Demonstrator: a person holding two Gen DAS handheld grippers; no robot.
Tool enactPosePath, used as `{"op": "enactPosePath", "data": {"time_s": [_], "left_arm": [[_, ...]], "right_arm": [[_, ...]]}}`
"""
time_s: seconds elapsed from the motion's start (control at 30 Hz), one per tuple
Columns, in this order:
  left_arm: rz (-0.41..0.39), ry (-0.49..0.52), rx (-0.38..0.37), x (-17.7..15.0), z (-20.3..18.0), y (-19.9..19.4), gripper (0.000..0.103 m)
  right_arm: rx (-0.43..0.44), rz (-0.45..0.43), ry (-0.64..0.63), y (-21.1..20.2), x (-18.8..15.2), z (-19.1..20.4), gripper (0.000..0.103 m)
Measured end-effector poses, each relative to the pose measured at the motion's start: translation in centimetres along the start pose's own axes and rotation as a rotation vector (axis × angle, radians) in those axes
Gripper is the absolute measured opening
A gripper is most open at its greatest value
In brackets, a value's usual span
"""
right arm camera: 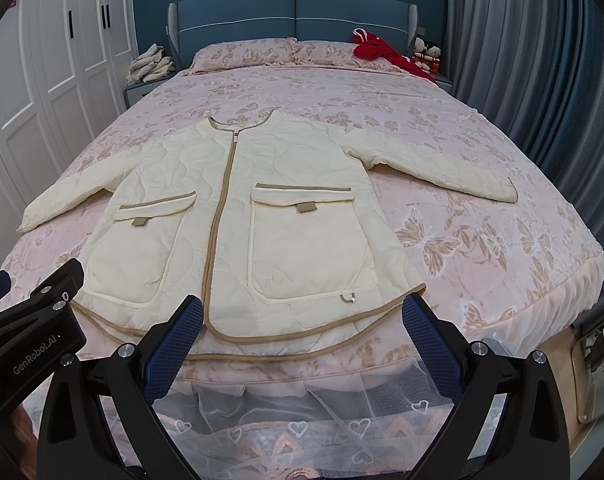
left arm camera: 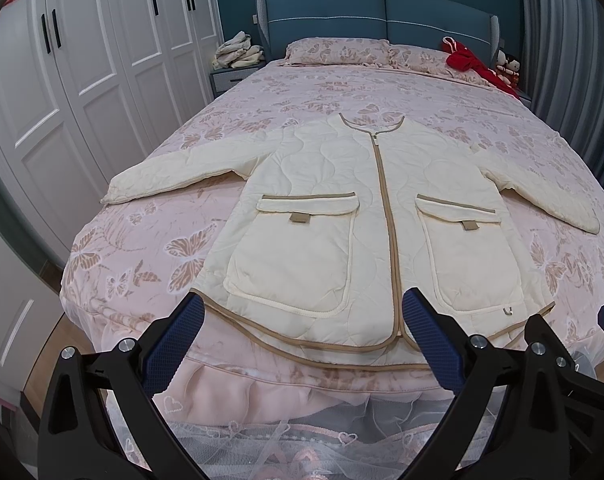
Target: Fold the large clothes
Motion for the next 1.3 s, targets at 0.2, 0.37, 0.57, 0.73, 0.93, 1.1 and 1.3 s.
{"op": "enactPosePath", "data": {"time_s": [0.2, 0.37, 0.57, 0.73, 0.93, 1.1, 1.3], "left_arm": [[0.0, -0.001, -0.001, 0.0, 0.0, 0.0, 0.096], [0.0, -0.001, -0.001, 0.0, 0.0, 0.0, 0.096], [0.0, -0.002, -0.002, 0.0, 0.1, 0.0, 0.096], [0.004, 0.001, -0.005, 0.0, 0.0, 0.1, 0.096], [0.016, -0.014, -0.033, 0.8, 0.4, 0.4, 0.097], [0.043, -0.032, -0.033, 2.1, 1.3, 3.2, 0.097], [0.094, -0.131, -0.014, 5.0, 3.1, 7.7, 0.097]], "right_arm": [[0.001, 0.002, 0.0, 0.1, 0.0, 0.0, 0.098], [0.0, 0.002, 0.0, 0.0, 0.0, 0.0, 0.098], [0.0, 0.001, -0.001, 0.0, 0.0, 0.0, 0.098], [0.003, 0.003, -0.005, 0.1, 0.0, 0.1, 0.098], [0.075, 0.047, -0.007, 2.2, 0.8, -1.6, 0.098], [0.07, 0.078, 0.144, 6.5, 3.5, -9.0, 0.098], [0.075, 0.097, 0.448, 13.3, 8.1, -21.8, 0.098]]}}
Point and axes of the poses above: each gripper's, at about its wrist camera, not at the fingertips, and y roughly the way its jaws point, z to its left, x to its top, the point moved 4 cm from there along y, roughly the way its jaws point, and after that the axes turned 10 degrees about z, right-handed, at the moved point
